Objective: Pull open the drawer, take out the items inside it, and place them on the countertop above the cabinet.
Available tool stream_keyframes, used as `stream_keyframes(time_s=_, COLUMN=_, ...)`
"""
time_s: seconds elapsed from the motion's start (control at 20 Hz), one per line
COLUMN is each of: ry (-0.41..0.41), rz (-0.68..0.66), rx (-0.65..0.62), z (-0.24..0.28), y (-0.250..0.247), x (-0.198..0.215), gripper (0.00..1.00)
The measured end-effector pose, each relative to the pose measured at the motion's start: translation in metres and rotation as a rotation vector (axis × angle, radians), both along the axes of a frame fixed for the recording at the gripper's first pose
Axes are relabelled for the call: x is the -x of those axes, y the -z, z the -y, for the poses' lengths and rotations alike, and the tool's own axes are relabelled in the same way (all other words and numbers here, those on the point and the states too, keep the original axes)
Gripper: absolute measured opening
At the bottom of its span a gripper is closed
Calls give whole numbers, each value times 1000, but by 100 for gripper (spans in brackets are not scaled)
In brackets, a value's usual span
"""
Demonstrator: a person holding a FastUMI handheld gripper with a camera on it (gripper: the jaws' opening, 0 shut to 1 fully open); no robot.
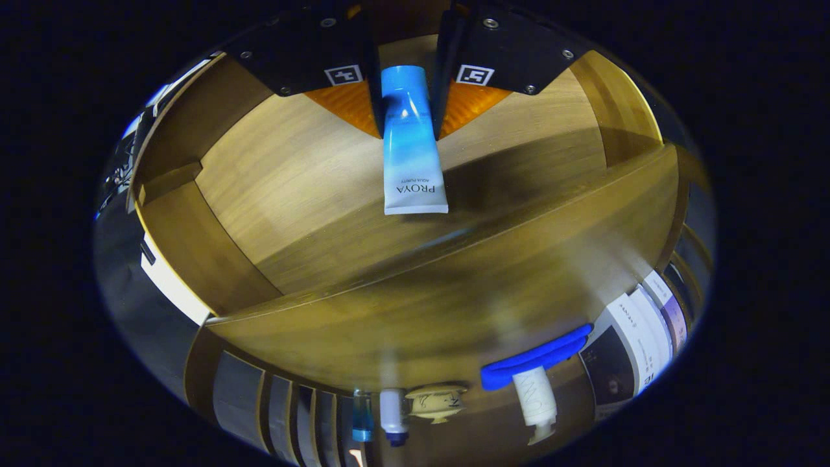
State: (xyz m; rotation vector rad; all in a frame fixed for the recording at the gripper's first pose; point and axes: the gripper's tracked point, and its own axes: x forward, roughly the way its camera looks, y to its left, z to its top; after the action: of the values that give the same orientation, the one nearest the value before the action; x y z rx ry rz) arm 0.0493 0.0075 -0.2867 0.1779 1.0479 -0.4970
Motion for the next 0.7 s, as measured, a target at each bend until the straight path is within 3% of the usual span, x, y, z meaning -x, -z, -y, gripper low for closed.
stream_keyframes(time_s=0.45, ry=69, rz=79, rx=-27, z=4, y=-48, x=14, gripper=38)
stream_keyframes(time_s=0.7, ry=40, rz=84, rx=-2, z=9, y=-67, x=21, gripper=38)
